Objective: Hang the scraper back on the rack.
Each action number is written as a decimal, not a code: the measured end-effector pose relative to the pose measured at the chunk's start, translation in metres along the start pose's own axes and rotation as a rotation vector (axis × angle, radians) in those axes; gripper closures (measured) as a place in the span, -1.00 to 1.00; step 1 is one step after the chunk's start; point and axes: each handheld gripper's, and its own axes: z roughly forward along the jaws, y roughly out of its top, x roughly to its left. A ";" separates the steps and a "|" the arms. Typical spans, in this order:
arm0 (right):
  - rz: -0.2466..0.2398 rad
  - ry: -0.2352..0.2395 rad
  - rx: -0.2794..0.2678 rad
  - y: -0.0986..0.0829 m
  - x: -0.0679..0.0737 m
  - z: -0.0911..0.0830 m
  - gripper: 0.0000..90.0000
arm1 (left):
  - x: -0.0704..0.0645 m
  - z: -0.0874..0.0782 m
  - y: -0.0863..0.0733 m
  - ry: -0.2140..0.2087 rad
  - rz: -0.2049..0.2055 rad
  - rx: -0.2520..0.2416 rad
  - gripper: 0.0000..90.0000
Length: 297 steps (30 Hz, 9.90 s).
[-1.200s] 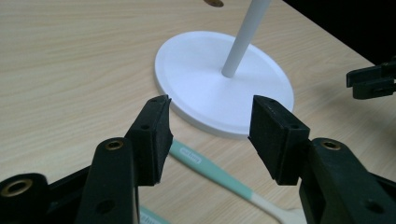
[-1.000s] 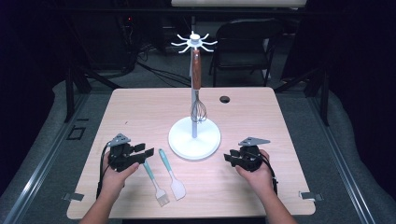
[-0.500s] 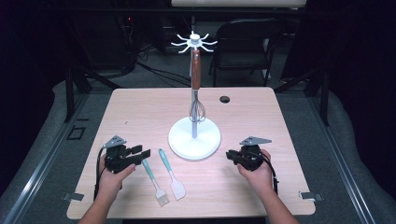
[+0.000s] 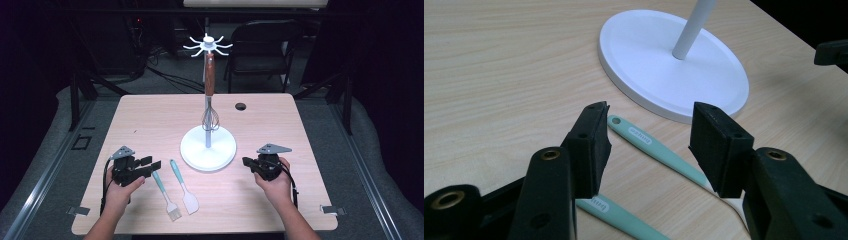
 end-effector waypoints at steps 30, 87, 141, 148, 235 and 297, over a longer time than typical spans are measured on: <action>-0.105 0.048 -0.281 0.137 0.022 -0.036 1.00 | 0.001 0.001 -0.002 -0.005 -0.006 -0.004 0.11; -0.169 0.050 -0.504 0.263 0.059 -0.084 1.00 | 0.003 0.002 -0.004 -0.019 -0.013 -0.009 0.12; -0.165 0.078 -0.272 0.181 0.048 -0.044 1.00 | 0.005 0.000 -0.004 -0.010 -0.025 -0.017 0.13; -0.128 0.066 -0.096 0.133 0.036 -0.021 0.92 | 0.006 -0.001 -0.004 -0.015 -0.027 -0.015 0.13; -0.214 0.189 0.326 0.003 0.149 0.111 0.79 | 0.011 -0.002 -0.010 0.008 -0.047 -0.011 0.11; -0.244 0.138 0.286 -0.039 0.092 0.041 0.80 | -0.061 0.061 -0.022 -0.155 0.034 0.110 -0.09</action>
